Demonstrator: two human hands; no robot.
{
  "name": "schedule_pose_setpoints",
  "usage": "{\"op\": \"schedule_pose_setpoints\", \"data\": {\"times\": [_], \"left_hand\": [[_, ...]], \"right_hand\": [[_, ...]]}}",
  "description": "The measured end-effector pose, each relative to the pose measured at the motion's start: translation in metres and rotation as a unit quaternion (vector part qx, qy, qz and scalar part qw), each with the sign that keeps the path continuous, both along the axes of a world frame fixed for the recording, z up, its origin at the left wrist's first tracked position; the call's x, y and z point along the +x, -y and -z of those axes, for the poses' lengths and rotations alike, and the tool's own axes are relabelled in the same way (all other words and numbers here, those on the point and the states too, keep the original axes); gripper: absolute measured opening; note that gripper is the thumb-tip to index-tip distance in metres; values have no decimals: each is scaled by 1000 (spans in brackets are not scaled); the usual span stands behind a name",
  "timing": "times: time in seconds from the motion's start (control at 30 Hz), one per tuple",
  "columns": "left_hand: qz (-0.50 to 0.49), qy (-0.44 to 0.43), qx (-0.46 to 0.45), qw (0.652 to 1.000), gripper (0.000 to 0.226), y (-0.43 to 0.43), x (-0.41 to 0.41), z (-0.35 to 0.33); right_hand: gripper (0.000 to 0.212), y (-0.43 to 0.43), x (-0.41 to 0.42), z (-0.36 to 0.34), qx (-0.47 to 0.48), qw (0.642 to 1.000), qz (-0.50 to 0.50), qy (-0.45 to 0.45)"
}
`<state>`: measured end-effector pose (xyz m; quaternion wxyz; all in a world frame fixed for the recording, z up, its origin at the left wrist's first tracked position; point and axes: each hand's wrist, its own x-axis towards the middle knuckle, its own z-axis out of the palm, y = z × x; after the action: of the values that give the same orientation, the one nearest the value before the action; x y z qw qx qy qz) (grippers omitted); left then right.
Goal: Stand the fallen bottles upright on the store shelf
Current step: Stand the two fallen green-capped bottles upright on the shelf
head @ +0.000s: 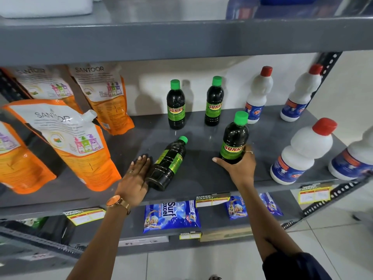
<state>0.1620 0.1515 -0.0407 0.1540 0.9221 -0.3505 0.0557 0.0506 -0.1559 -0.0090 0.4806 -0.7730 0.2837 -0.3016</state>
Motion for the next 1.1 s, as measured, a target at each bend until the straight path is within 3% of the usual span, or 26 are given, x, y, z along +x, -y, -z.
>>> {"op": "schedule_pose_setpoints", "data": {"times": [0.2,0.53,1.1], "left_hand": [[-5,-9,4,1000,76,0,-2,-1],[5,5,6,1000,72,-1,1,0],[7,0,5,1000,68,-1,5,6]], "right_hand": [[77,2,-10,10,-27,999,6,-33],[72,-14,-62,26,-69,997,25,-8],[84,-20,-70,27,-69,997,34,-6]]}}
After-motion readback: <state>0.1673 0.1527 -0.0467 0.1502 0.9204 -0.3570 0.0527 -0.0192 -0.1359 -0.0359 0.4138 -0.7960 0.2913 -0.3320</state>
